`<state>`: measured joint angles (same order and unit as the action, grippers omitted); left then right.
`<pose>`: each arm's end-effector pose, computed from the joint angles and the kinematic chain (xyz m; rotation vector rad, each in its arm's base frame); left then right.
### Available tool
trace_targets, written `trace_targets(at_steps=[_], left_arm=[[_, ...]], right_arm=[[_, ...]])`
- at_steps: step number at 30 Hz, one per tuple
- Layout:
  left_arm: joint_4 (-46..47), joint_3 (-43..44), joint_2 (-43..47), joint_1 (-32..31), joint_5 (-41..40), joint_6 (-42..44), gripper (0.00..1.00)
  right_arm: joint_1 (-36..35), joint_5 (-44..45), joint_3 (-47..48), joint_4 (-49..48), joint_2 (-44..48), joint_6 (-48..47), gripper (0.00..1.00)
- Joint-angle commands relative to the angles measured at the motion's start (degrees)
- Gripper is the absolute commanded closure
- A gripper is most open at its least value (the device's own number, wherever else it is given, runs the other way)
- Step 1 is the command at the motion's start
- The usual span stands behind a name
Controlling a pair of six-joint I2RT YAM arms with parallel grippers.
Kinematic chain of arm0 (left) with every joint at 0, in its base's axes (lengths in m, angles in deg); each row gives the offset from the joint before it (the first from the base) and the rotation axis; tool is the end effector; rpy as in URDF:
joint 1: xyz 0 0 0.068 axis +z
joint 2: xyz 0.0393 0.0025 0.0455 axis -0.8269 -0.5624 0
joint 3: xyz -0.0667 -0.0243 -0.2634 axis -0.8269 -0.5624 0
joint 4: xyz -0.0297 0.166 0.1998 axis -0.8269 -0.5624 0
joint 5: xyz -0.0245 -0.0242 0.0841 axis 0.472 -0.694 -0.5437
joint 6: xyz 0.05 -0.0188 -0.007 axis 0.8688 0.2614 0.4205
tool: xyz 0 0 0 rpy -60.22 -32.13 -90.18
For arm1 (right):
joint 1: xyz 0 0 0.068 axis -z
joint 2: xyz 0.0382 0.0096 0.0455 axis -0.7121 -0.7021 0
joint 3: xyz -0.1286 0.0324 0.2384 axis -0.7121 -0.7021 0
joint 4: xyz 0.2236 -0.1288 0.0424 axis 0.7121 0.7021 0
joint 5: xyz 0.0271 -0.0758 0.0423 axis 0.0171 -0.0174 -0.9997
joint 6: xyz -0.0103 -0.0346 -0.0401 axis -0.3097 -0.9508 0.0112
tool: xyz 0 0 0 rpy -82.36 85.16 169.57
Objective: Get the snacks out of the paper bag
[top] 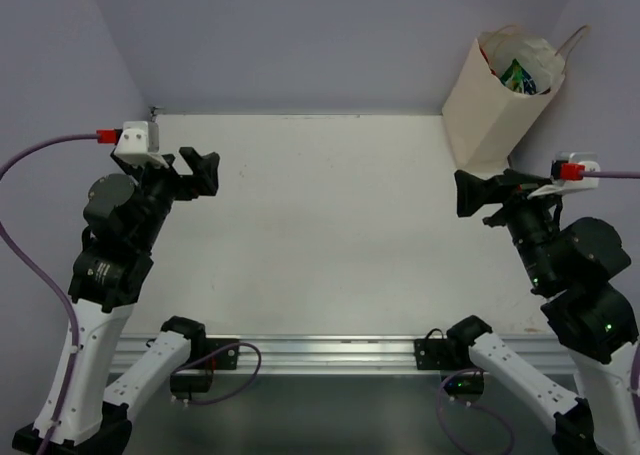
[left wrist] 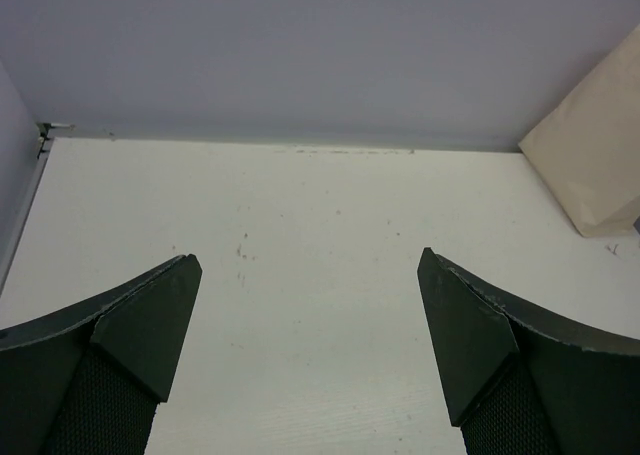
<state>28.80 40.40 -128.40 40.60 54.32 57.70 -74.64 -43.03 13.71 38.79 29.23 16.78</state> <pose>0.1245 -0.0302 0.4476 -0.0738 1.6161 -0.3290 0.0625 0.0213 0.4770 0.0397 1.4869 0.3131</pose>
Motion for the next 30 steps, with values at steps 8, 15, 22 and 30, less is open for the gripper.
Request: trace_targets(at_steps=[8, 15, 22, 30], left_arm=[[1.44, 0.00, -6.34, -0.29, 2.00, -2.40, 0.00], [1.18, 1.14, -8.19, -0.38, 4.28, -3.19, 0.00], [1.71, -0.96, -6.96, -0.38, 7.28, -4.68, 0.00], [1.45, -3.60, -5.46, -0.38, 8.86, -4.42, 0.00]], right_arm=[[-0.12, 0.59, 4.00, 3.60, -15.76, 5.69, 0.01], [19.70, -16.68, 14.64, -4.02, -33.34, 9.65, 0.01], [28.34, -9.66, 24.38, -12.14, -49.62, 0.34, 0.01], [35.82, -11.95, 30.61, -24.44, -59.64, -5.20, 0.01]])
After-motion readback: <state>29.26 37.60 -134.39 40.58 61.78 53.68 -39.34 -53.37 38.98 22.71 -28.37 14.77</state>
